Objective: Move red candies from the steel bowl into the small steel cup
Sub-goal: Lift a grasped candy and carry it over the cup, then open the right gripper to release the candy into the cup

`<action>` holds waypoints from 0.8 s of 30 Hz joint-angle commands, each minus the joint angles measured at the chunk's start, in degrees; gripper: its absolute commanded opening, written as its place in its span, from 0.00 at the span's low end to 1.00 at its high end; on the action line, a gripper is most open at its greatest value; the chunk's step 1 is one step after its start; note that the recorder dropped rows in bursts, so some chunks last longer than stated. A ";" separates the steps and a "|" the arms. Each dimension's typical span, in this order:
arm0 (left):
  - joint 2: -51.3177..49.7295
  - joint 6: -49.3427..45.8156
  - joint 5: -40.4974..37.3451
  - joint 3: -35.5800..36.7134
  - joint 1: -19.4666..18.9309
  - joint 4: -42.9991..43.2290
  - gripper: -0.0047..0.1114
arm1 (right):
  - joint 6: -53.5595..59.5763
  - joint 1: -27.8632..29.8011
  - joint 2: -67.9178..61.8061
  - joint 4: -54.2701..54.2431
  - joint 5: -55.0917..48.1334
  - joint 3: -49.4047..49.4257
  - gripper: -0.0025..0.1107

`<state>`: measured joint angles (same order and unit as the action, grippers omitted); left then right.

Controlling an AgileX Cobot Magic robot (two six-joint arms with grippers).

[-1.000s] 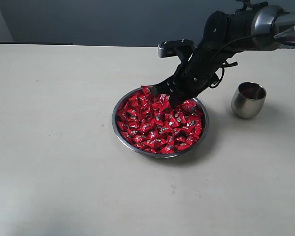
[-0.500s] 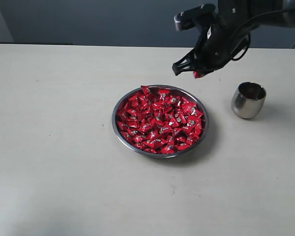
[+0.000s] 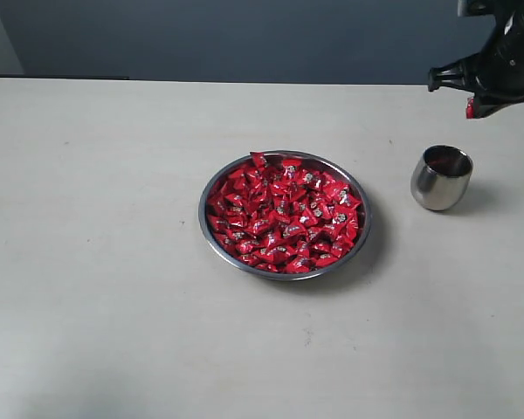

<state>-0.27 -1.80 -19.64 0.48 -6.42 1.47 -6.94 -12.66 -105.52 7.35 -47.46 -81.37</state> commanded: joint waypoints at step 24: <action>0.27 0.11 0.50 -0.48 0.24 0.08 0.04 | 7.49 1.21 0.01 -9.00 5.18 7.03 0.21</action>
<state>-0.27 -1.80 -19.64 0.48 -6.42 1.47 0.00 -11.79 -105.52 -1.61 -42.28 -74.43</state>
